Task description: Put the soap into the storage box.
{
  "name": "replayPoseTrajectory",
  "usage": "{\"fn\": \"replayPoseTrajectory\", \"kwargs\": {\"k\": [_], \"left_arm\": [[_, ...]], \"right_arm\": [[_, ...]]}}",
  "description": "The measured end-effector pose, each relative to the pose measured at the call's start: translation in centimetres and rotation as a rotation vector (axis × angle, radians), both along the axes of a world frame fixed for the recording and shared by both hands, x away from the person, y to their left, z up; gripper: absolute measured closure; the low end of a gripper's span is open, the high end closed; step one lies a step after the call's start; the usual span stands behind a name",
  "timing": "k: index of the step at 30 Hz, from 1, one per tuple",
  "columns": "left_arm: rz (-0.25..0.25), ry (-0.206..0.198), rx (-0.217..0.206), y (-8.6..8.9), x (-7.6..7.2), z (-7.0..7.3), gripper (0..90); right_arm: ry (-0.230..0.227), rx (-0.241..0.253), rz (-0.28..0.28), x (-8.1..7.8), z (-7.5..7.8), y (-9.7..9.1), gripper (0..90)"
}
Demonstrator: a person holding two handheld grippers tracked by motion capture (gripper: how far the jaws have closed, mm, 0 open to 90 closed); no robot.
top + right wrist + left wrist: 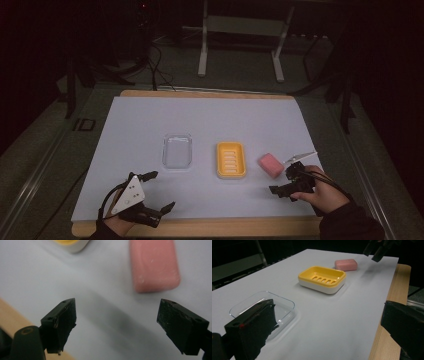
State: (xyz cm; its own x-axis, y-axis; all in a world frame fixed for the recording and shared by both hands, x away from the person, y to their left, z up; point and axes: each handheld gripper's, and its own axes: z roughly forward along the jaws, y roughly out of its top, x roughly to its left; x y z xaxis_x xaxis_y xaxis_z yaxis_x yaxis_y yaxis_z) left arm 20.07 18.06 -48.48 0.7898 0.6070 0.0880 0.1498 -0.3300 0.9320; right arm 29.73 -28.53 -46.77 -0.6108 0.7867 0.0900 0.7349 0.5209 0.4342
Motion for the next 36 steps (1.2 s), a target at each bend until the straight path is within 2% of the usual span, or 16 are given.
{"fn": "replayPoseTrajectory", "kwargs": {"k": [5,7,11,16,25,36], "left_arm": [[0.0,0.0,-0.001,0.0,0.0,0.0,0.6],[0.001,0.0,-0.002,0.1,0.0,0.0,0.5],[0.001,0.0,0.0,0.1,0.0,0.0,0.6],[-0.001,0.001,-0.002,0.0,0.0,0.0,0.6],[-0.001,0.0,-0.005,0.1,0.0,0.0,0.6],[-0.003,0.002,-0.003,0.0,0.0,0.0,0.6]], "right_arm": [[0.053,-0.054,0.083,0.2,-0.3,-0.1,13.8],[0.09,-0.087,0.103,0.3,-0.4,-0.1,13.7],[0.121,-0.133,0.121,0.5,-0.5,-0.2,13.7],[0.153,-0.148,0.11,1.0,-0.2,-0.5,13.8],[0.263,-0.209,0.067,2.1,0.0,-1.2,14.1],[0.261,-0.293,0.095,3.6,0.4,-1.4,12.4]]}}
